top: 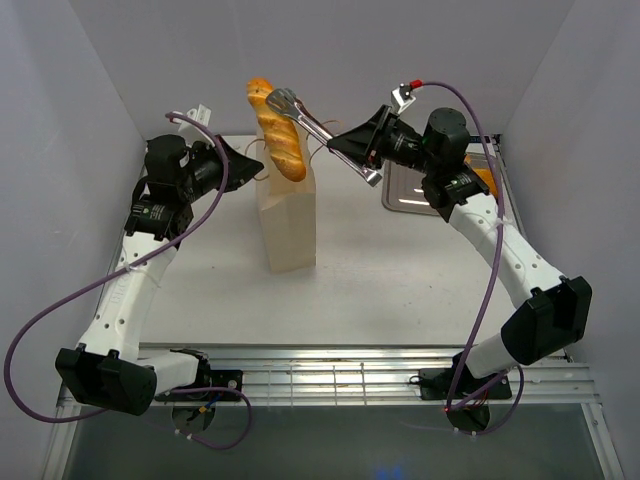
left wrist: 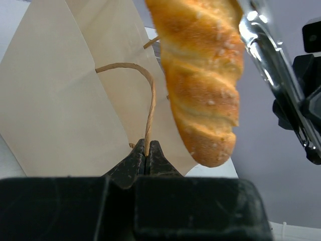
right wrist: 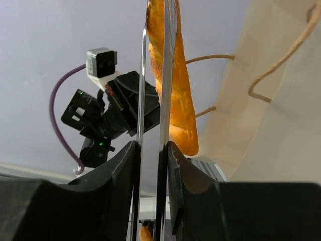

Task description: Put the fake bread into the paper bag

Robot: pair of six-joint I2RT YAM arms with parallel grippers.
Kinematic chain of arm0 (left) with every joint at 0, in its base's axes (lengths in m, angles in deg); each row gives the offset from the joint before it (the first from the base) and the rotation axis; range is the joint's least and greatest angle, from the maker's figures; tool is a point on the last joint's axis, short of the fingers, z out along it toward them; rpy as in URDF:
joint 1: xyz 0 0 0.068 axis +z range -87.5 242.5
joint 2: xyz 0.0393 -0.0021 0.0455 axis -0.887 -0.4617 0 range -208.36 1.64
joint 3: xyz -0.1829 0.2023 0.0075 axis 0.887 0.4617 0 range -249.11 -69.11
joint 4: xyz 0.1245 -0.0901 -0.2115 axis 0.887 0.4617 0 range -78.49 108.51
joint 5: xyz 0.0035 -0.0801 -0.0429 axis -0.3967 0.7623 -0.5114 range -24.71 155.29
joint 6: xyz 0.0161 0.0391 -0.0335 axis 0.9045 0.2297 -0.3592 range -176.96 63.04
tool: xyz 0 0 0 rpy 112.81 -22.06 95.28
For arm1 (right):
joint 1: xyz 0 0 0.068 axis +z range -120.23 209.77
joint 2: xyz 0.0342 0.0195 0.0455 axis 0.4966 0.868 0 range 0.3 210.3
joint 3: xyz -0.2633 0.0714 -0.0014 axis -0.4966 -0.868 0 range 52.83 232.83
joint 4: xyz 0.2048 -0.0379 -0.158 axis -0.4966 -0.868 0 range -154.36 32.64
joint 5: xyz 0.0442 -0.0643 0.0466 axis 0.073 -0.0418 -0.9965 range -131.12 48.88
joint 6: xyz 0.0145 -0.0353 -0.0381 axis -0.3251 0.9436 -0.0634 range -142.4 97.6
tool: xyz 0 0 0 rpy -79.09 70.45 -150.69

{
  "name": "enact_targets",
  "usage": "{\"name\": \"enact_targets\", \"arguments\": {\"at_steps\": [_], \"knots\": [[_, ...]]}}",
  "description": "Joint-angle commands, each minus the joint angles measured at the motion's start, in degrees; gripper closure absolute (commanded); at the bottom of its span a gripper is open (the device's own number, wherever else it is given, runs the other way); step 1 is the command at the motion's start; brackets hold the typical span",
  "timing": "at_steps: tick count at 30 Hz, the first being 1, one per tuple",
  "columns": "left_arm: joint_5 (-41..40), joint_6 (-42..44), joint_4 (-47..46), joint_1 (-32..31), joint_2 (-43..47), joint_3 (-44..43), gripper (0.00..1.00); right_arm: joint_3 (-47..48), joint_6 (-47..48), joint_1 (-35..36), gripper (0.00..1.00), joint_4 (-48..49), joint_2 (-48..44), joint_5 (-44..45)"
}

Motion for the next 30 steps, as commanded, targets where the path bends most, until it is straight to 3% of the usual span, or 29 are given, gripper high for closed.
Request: {"name": "enact_targets", "arguments": {"at_steps": [1, 10, 30], "knots": [[-0.5, -0.6, -0.9, -0.1, 1.6, 0.8, 1.00, 1.3, 2.0, 1.8, 0.92, 0.1, -0.3, 7.7], [-1.2, -1.0, -1.7, -0.1, 2.4, 2.8, 1.00, -0.8, 6.6, 4.4, 0.92, -4.5, -0.9, 16.2], [-1.2, -0.8, -1.1, -0.1, 2.6, 0.8, 1.00, -2.5, 8.8, 5.4, 0.92, -8.5, -1.3, 13.5]]}}
